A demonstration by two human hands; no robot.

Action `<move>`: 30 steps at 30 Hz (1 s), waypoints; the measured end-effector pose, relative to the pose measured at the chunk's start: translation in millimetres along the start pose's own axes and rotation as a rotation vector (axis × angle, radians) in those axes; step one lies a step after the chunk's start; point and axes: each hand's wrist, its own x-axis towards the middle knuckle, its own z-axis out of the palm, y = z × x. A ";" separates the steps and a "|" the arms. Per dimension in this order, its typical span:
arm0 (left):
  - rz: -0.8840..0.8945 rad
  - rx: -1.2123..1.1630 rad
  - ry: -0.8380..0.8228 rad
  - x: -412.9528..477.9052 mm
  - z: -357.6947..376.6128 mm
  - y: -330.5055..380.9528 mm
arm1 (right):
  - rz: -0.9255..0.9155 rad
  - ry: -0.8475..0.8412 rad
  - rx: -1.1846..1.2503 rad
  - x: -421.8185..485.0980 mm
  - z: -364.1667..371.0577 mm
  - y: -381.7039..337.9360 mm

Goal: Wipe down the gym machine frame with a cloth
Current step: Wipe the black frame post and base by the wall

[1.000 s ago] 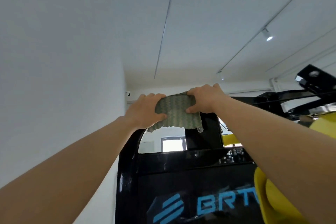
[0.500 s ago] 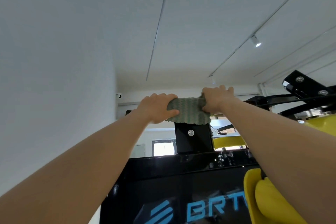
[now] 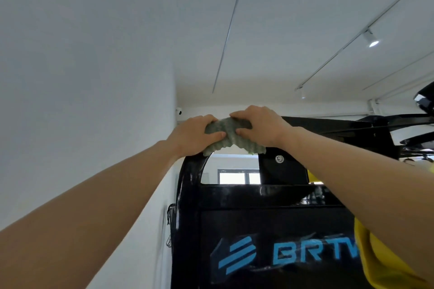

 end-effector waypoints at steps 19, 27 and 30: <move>-0.436 -0.701 0.137 -158.1 32.4 -36.9 | -0.329 0.129 0.032 -43.7 71.0 -96.4; -0.414 -0.717 0.316 -187.6 55.1 -21.5 | -0.242 0.350 0.138 -102.6 107.1 -97.5; -0.316 -0.531 0.406 -181.3 55.8 -11.4 | -0.115 0.415 0.183 -124.2 118.3 -85.1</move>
